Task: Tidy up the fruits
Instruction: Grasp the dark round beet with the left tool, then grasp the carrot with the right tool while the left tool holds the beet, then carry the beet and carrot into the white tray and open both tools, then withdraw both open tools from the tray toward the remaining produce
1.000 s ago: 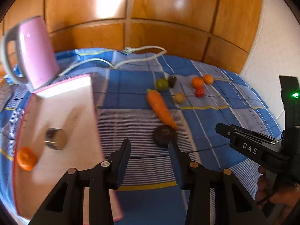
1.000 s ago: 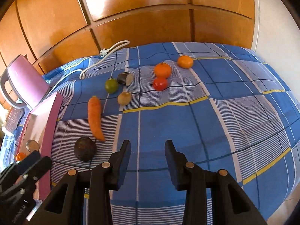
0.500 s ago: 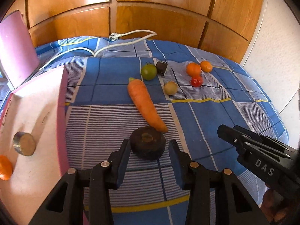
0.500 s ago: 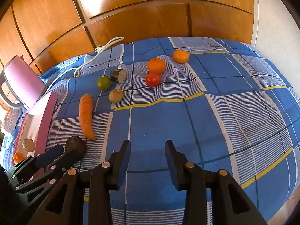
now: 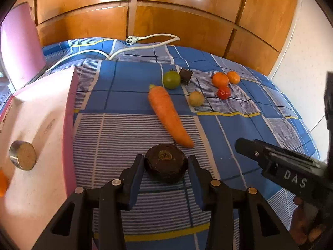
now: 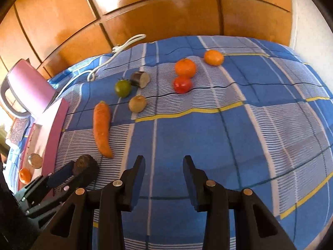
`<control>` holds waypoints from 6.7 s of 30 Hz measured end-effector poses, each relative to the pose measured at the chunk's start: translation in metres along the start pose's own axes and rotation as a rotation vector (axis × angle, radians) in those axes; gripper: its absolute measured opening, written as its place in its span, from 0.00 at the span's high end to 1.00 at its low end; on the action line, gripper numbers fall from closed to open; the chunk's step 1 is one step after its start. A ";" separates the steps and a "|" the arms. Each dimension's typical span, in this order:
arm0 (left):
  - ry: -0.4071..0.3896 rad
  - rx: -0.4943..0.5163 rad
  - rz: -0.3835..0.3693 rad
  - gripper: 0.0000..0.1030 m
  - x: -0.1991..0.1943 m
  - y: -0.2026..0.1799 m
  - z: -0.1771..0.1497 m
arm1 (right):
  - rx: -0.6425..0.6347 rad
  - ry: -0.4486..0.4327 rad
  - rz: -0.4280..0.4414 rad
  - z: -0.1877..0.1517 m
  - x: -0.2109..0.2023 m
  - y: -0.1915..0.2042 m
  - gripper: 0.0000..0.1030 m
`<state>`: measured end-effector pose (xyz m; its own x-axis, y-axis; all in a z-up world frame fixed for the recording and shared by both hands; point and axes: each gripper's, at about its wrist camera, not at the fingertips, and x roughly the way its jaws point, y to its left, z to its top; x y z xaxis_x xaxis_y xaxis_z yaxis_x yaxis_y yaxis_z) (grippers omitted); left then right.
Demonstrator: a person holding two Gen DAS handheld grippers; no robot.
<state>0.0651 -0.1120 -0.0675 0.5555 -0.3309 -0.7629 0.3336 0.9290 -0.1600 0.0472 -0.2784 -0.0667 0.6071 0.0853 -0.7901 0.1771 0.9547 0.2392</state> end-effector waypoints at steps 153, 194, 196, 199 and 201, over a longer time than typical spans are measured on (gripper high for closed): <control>-0.187 -0.396 0.329 0.36 -0.126 0.161 -0.034 | -0.460 -0.059 0.192 -0.028 -0.032 0.205 0.64; -0.157 -0.129 0.165 0.37 -0.094 0.062 0.011 | -0.050 -0.051 0.016 -0.005 -0.024 0.030 0.65; -0.147 -0.116 0.145 0.37 -0.089 0.055 0.015 | -0.032 -0.046 0.011 -0.002 -0.023 0.021 0.65; -0.136 -0.092 0.126 0.37 -0.079 0.044 0.020 | -0.005 -0.043 -0.003 0.001 -0.020 0.008 0.65; -0.128 -0.080 0.114 0.37 -0.072 0.038 0.023 | 0.010 -0.039 -0.010 0.003 -0.018 0.000 0.65</control>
<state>0.0560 -0.0566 -0.0043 0.6801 -0.2364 -0.6940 0.2040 0.9702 -0.1305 0.0390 -0.2809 -0.0506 0.6345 0.0642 -0.7702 0.1909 0.9526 0.2366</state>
